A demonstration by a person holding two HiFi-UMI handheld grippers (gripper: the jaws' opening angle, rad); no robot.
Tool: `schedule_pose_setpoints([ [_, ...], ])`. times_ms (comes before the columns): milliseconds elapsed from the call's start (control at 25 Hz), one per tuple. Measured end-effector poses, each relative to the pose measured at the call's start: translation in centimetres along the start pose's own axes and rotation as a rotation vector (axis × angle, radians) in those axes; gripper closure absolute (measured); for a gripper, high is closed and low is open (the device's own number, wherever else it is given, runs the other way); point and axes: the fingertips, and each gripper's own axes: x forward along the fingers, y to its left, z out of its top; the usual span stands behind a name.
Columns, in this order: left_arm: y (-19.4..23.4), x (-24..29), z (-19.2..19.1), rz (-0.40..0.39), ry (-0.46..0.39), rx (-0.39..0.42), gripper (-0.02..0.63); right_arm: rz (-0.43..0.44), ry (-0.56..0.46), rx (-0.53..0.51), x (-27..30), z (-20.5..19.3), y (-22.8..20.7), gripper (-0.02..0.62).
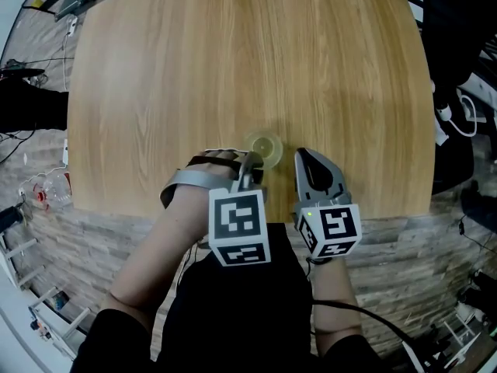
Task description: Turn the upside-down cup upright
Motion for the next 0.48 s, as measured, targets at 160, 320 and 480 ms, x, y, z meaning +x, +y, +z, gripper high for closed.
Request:
schedule_pose_setpoints([
  [160,0.3,-0.5,0.2,0.027,-0.031,-0.017,0.554,-0.007,0.000,-0.002,0.0,0.0,-0.3,0.580],
  [320,0.8,-2.0,0.8,0.055,-0.111,-0.054,0.555,-0.005,0.006,-0.012,-0.3,0.4,-0.3,0.580],
  [480,1.2,-4.9,2.4,0.045,-0.293,-0.142,0.562,-0.004,0.007,-0.032,-0.9,1.5,-0.5,0.580],
])
